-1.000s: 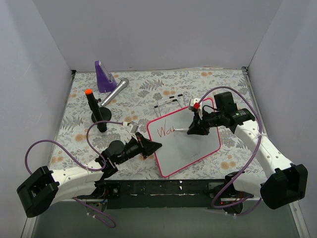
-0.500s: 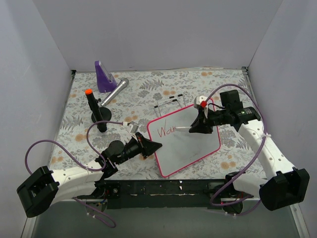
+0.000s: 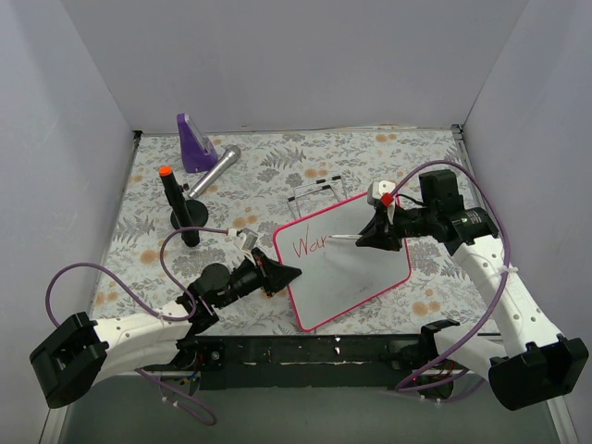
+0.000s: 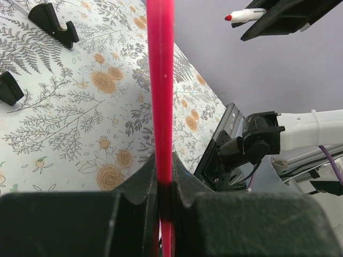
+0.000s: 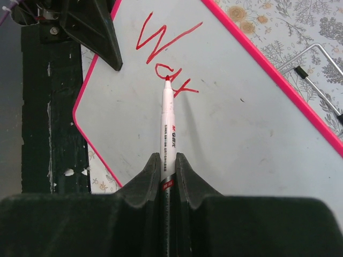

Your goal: Write a sentence on the whiteboard

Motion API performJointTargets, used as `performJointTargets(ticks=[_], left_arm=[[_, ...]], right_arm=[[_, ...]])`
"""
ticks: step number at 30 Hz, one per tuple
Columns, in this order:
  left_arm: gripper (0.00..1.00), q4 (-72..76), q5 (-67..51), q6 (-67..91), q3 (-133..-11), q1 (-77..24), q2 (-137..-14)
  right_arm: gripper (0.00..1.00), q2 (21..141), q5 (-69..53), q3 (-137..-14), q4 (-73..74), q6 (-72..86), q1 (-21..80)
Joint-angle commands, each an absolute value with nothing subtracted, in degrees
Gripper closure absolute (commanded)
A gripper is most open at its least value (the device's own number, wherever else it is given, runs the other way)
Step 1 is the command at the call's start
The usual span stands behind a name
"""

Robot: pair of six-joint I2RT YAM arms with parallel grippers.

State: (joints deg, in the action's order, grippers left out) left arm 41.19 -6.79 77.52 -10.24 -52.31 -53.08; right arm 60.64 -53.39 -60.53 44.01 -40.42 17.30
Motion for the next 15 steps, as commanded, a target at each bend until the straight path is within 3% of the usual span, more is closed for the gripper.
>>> performJointTargets(ticks=[1,15], left_arm=[[1.00,45.70,-7.29,76.03,-10.28,-52.56,-51.15],[1.00,45.00,-7.29,75.85,-10.28,-52.56,-50.45]], right_arm=[[0.99,60.65,-52.12,-60.64,41.22,-38.85,17.05],[0.99,61.08,-52.82,-61.35,40.70,-38.85,16.52]])
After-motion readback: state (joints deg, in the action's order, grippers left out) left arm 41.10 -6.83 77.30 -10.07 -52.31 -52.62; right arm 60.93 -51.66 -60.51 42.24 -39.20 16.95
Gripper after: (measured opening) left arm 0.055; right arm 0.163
